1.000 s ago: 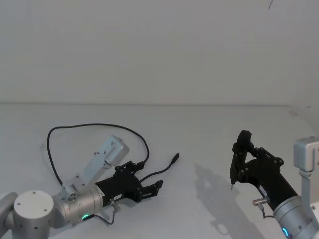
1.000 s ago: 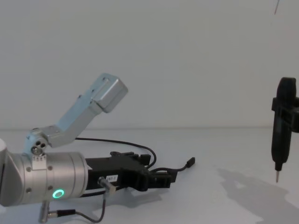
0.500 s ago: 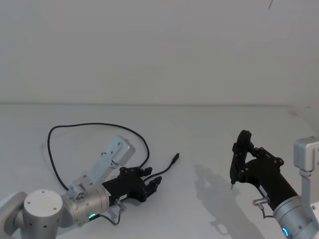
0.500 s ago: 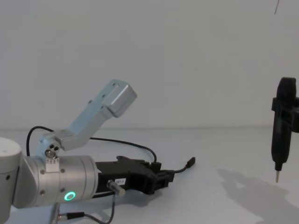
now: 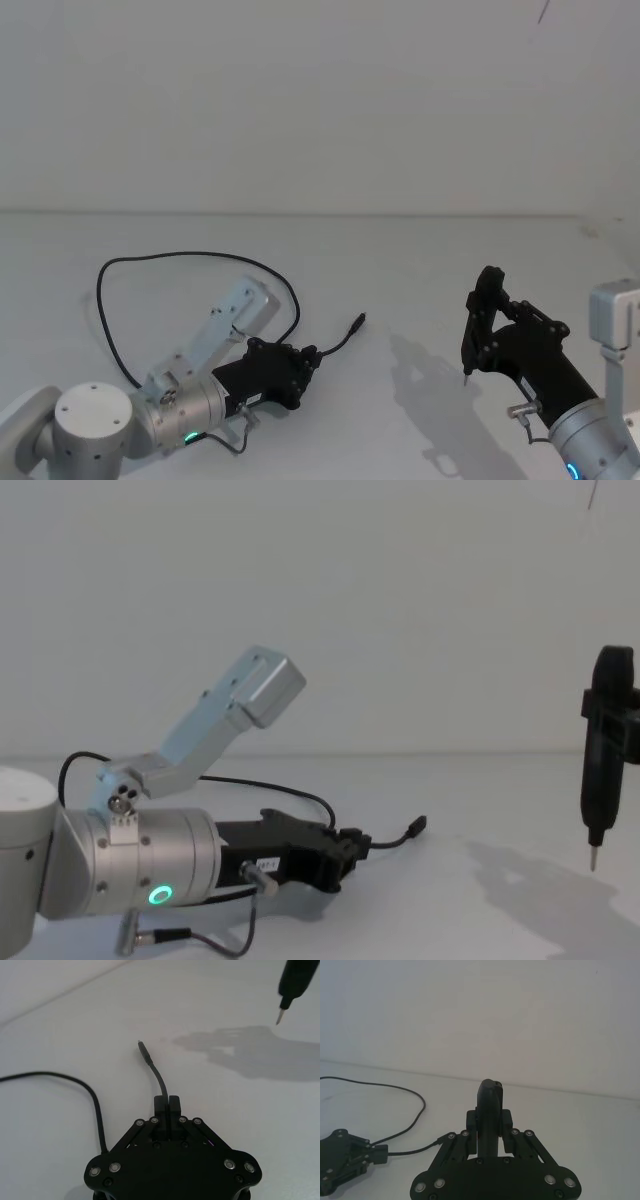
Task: Pick up the data cable with the one hand.
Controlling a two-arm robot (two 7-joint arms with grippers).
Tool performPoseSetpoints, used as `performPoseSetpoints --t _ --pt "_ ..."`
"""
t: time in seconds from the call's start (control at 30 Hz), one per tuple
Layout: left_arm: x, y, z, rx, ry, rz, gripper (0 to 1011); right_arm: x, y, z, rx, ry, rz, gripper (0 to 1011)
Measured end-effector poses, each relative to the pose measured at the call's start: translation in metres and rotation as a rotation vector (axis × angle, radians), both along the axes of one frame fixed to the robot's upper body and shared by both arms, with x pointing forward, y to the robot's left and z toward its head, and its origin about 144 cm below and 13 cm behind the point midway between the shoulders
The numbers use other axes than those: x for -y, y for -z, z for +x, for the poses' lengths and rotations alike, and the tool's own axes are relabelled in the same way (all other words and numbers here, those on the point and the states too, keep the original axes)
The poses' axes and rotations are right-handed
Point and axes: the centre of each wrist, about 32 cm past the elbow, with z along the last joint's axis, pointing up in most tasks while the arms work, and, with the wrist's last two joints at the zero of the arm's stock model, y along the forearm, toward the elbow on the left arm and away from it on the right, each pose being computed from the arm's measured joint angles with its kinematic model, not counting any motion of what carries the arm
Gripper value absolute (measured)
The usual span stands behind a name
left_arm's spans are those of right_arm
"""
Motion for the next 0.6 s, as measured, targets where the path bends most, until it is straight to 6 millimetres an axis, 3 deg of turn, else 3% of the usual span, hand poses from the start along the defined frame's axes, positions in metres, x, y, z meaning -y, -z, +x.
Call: performPoseSetpoints --t 0.6 --pt "-0.025 -0.029 -0.016 0.059 0.095 -0.041 40 0.0 0.0 0.0 0.0 0.0 0.0 279"
